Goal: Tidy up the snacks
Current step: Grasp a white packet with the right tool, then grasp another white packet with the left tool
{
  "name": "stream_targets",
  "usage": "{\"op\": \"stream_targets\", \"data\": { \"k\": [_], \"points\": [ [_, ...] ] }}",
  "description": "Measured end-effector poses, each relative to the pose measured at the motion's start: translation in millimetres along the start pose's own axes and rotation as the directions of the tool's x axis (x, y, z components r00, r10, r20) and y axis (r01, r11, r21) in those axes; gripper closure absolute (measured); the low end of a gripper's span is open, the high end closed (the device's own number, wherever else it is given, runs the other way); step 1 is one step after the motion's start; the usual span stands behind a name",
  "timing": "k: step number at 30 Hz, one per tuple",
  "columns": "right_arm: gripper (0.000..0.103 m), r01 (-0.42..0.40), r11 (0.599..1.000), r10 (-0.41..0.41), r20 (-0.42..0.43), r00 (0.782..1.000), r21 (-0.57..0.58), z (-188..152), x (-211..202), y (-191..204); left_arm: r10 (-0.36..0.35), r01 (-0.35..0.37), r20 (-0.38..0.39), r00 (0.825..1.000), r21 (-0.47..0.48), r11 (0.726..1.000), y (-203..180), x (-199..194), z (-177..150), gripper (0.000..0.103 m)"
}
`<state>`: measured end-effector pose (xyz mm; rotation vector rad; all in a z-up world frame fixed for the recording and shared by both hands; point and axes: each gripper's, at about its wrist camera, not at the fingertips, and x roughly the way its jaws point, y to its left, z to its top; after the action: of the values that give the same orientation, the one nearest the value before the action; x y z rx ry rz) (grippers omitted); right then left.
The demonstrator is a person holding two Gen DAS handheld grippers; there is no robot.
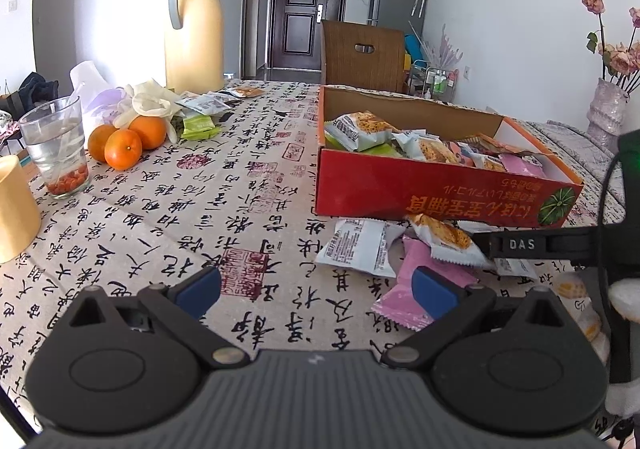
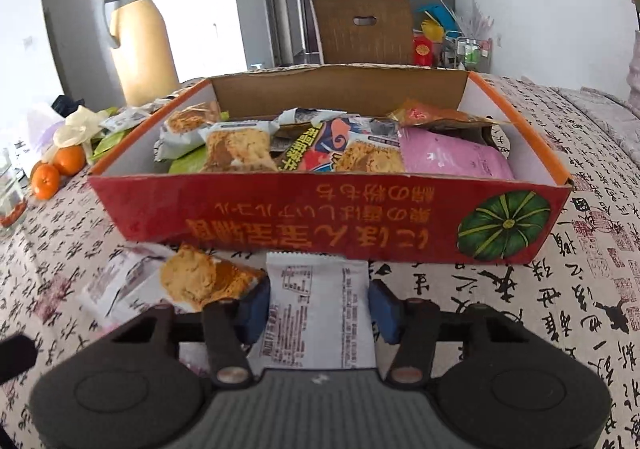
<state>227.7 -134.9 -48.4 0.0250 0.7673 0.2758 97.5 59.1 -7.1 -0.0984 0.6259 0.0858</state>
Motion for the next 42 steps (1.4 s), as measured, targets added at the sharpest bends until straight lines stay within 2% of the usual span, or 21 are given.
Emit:
{"op": "stream_targets", "data": {
  "k": [2,7,16,23,29,35,42],
  "points": [
    [0.061,-0.007,1.0,0.007,0.011,1.0,-0.009,-3,-6,0,0.003,-0.003,-0.003,1.0,-0.002,1.0,-1,0,0,0.0],
    [0.064,-0.02,1.0,0.02,0.048,0.999,-0.011,-13,-27,-6,0.016,-0.016,-0.009,1.0,-0.007,1.0,1,4,1,0.0],
    [0.064,0.038,0.998,-0.045,0.12,0.992,0.058,-23,-60,-45,0.031,-0.031,-0.03,0.999,0.019,0.999,-2,30,20,0.0],
    [0.064,0.069,0.99,-0.085,0.137,0.987,0.121,-28,-69,-73,0.035,-0.029,-0.083,0.996,0.072,0.997,-14,68,36,0.0],
    [0.064,0.07,0.987,-0.092,0.148,0.985,0.143,-31,-73,-82,0.031,-0.02,-0.121,0.992,0.098,0.995,-24,90,34,0.0],
    [0.064,0.065,0.986,-0.088,0.147,0.985,0.153,-34,-73,-86,0.032,-0.018,-0.153,0.988,0.091,0.996,-29,101,34,0.008],
    [0.064,0.058,0.986,-0.081,0.149,0.986,0.154,-35,-73,-84,0.009,0.007,-0.165,0.986,0.096,0.995,-32,104,31,0.033]
  ]
}}
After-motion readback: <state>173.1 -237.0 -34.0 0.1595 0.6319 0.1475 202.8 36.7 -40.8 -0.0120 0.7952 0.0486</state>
